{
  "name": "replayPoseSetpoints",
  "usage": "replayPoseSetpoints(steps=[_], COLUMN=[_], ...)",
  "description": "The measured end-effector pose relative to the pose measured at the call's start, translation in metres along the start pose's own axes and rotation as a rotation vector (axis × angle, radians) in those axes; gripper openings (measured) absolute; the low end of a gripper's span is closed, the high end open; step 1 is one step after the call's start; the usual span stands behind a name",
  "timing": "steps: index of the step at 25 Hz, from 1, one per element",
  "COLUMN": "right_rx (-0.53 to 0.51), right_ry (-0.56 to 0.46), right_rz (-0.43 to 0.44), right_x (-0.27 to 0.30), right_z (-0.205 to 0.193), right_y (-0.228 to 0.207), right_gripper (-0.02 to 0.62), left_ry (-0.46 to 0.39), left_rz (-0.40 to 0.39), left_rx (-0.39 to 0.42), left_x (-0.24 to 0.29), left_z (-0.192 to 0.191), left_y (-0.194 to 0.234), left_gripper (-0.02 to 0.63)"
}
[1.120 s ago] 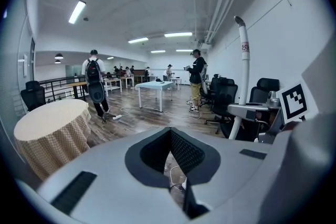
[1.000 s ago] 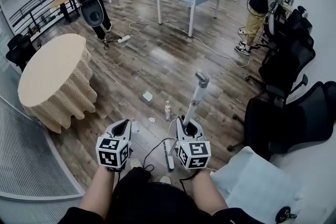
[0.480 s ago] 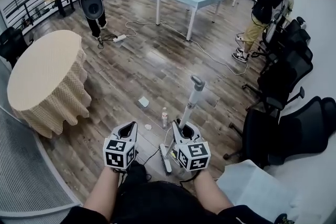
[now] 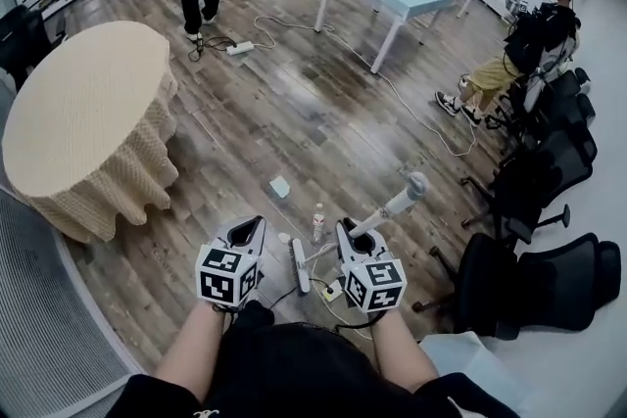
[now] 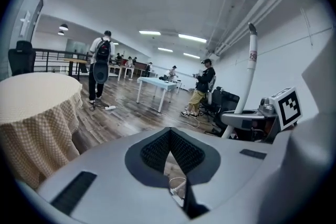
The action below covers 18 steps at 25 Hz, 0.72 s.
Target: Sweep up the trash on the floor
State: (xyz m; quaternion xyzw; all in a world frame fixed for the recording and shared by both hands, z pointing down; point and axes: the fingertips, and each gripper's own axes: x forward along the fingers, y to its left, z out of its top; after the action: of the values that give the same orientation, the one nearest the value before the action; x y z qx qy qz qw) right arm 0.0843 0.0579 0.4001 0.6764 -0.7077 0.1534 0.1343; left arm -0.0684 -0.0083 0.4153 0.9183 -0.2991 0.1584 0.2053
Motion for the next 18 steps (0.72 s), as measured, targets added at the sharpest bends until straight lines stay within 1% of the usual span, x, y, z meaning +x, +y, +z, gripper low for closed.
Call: replayPoseSetpoints(steps=[4,9,13,18], right_rx=[-0.047,-0.090,-0.117,-0.141], right_ry=[0.043,0.076,0.106,0.152], right_rz=[0.023,0.062,0.125,0.218], right_x=[0.050,0.096,0.128,0.163], right_z=[0.005,0.014,0.020,0.002], right_y=[0.021,0.042,0.061,0.078], right_gripper=[0.060,0.058,0.058,0.057], left_ry=[0.007,0.017,0.023,0.059], left_rz=[0.031,0.067,0.091,0.172], left_rx=[-0.053,-0.058,-0.089,-0.136], left_x=[0.005,0.003,-0.006,-0.017], left_z=[0.001,0.000,-0.002,-0.027], left_y=[0.056,0.100,0.117,0.124], left_gripper=[-0.003,-0.003,-0.003,-0.003])
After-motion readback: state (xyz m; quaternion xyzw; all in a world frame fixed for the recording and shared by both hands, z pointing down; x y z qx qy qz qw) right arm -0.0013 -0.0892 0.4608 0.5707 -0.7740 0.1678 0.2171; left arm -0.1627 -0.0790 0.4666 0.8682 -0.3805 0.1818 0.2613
